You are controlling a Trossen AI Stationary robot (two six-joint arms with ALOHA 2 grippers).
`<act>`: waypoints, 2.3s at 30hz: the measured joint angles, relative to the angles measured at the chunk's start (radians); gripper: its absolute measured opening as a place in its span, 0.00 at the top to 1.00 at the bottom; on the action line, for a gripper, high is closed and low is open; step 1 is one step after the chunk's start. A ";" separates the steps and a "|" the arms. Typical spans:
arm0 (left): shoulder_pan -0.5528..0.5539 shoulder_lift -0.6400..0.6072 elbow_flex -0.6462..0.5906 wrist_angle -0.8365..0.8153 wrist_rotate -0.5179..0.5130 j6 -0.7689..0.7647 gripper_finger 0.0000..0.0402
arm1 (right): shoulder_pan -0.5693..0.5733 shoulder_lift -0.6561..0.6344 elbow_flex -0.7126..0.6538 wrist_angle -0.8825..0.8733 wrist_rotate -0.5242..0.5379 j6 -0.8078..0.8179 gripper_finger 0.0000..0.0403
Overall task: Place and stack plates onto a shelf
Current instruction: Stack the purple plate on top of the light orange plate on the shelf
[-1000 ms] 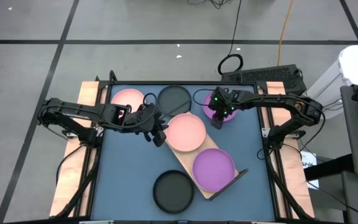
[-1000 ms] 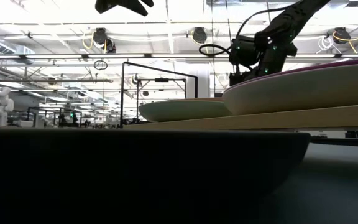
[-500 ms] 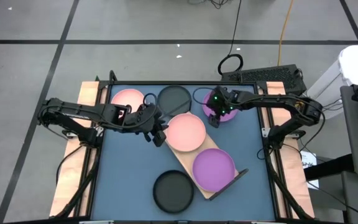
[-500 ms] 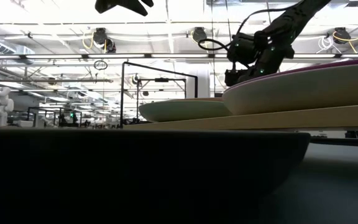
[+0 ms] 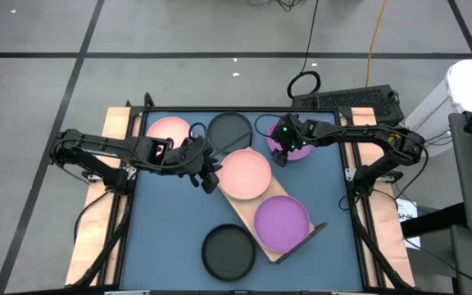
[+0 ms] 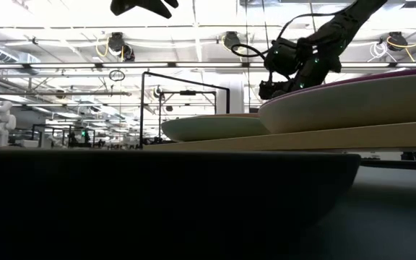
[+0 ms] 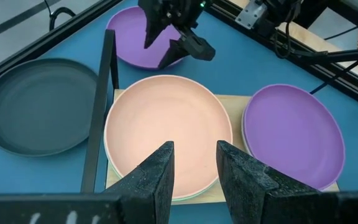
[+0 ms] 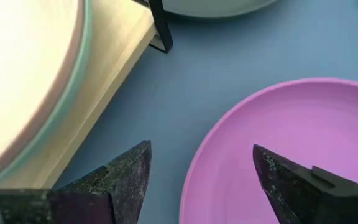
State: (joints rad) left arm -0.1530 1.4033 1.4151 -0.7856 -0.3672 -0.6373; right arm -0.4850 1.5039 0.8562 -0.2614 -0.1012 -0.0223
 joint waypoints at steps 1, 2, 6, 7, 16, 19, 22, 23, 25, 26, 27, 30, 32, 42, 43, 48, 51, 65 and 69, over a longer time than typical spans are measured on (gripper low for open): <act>0.000 0.000 0.000 0.000 0.000 -0.001 0.69 | 0.000 0.000 -0.011 0.013 0.000 0.005 0.35; 0.000 0.000 0.000 0.000 0.000 -0.001 0.69 | 0.000 0.000 -0.020 0.027 0.000 0.008 0.35; 0.000 0.000 0.000 0.000 0.001 -0.005 0.69 | 0.000 0.000 -0.064 0.052 -0.003 0.018 0.35; 0.000 0.000 0.000 0.000 0.002 -0.005 0.69 | 0.000 0.000 -0.073 0.058 -0.003 0.018 0.35; -0.001 0.000 0.000 0.000 0.013 -0.018 0.69 | 0.000 0.000 -0.141 0.110 -0.003 0.045 0.35; -0.001 0.000 0.000 0.001 0.028 -0.021 0.69 | 0.000 0.000 -0.151 0.132 -0.003 0.040 0.35; -0.001 0.000 0.000 0.001 0.030 -0.036 0.69 | 0.000 0.000 -0.161 0.150 -0.003 0.031 0.35; -0.001 0.000 0.000 0.001 0.030 -0.039 0.69 | 0.000 0.000 -0.167 0.161 -0.003 0.028 0.35; 0.000 0.000 0.000 0.001 0.030 -0.044 0.69 | 0.000 0.000 -0.181 0.188 -0.003 0.028 0.35; 0.000 0.000 0.000 0.001 0.030 -0.045 0.69 | 0.000 0.000 -0.186 0.192 -0.003 0.028 0.35; 0.000 0.000 0.000 0.001 0.030 -0.045 0.69 | 0.000 0.000 -0.191 0.192 -0.003 0.027 0.35; 0.000 0.000 0.000 0.002 0.030 -0.045 0.69 | 0.000 0.000 -0.204 0.191 -0.002 0.026 0.35; 0.000 0.000 0.000 0.002 0.030 -0.045 0.69 | 0.000 0.000 -0.210 0.191 0.000 0.025 0.35; 0.000 0.000 0.000 0.002 0.030 -0.030 0.69 | 0.000 0.000 -0.212 0.258 0.051 -0.081 0.35; 0.000 0.000 0.000 0.002 0.030 -0.031 0.69 | 0.000 0.000 -0.212 0.269 0.052 -0.095 0.35; 0.000 0.000 0.000 0.002 0.030 -0.037 0.69 | 0.000 0.000 -0.212 0.296 0.050 -0.120 0.36; 0.000 0.000 0.000 0.002 0.029 -0.047 0.69 | 0.000 0.000 -0.212 0.295 0.050 -0.122 0.37; 0.000 0.000 0.000 0.002 0.029 -0.030 0.69 | 0.000 0.000 -0.212 0.295 0.075 -0.119 0.37; 0.000 0.000 0.000 0.002 0.029 -0.025 0.69 | 0.000 0.000 -0.212 0.295 0.074 -0.085 0.37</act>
State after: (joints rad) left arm -0.1528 1.4033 1.4151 -0.7834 -0.3382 -0.6618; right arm -0.4850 1.5040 0.6441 0.0341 -0.0269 -0.1077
